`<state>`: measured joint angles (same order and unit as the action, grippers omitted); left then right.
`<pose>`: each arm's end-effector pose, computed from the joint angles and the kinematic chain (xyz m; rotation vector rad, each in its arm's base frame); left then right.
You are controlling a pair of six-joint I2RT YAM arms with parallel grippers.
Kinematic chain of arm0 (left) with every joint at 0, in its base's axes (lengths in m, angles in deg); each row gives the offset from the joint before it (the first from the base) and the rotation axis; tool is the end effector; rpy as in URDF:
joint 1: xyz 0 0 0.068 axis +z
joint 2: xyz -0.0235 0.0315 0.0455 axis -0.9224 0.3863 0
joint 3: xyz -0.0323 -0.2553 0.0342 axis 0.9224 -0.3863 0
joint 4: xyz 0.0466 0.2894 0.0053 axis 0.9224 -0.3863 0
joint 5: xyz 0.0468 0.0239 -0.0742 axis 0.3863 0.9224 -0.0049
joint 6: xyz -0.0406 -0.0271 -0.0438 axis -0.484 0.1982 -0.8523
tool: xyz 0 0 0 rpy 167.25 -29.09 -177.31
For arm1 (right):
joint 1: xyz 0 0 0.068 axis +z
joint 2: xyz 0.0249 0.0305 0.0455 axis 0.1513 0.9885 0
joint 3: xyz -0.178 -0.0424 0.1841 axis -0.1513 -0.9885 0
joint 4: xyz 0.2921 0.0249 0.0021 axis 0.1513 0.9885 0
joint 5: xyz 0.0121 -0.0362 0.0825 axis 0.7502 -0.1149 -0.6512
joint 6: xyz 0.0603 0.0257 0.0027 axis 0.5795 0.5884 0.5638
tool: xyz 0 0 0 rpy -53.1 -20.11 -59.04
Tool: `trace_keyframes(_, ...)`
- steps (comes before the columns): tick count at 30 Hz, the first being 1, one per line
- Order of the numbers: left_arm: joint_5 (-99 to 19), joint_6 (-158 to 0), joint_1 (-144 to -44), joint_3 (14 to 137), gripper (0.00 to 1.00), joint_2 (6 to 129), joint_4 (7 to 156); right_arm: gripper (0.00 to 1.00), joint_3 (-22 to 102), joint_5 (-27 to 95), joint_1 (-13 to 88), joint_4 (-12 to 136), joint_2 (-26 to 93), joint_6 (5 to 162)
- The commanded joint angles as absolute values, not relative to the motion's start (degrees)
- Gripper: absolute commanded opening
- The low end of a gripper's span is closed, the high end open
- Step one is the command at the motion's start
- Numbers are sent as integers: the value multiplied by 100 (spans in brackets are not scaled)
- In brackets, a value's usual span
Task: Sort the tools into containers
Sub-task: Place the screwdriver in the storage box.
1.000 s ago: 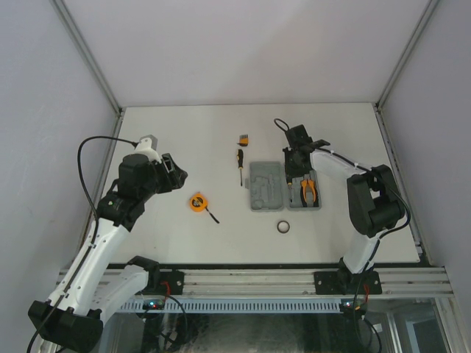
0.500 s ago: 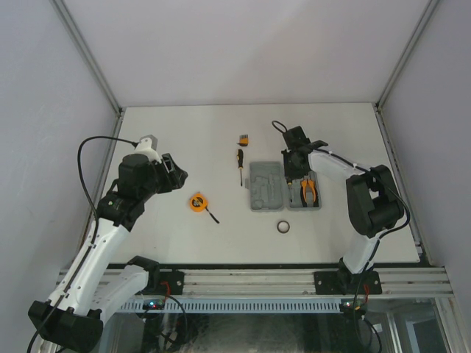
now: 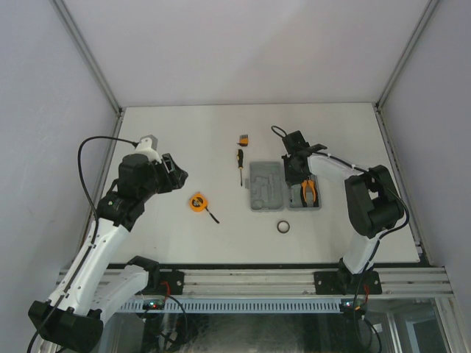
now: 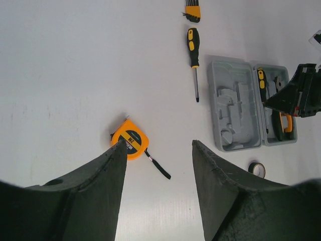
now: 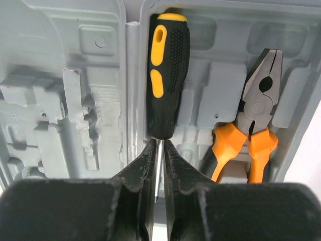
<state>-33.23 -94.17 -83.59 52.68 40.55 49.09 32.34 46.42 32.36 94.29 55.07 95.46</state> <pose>0.2309 -0.0693 0.3048 -0.1664 2.1076 -0.4815 0.3544 0.1509 0.1337 -0.0953 2.7474 0.0982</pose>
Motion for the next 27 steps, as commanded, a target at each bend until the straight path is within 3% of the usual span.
trace_keyframes(1,-3365,-9434,-8312,5157,59,4020,5141,8,3242,4625,3250,9262,5403,9569)
trace_keyframes(13,-3370,-9437,-8302,5157,59,4031,5134,10,3244,4692,3157,9058,4954,9559)
trace_keyframes(27,-3366,-9442,-8305,5157,59,4043,5135,11,3267,4474,3003,8863,5329,9502)
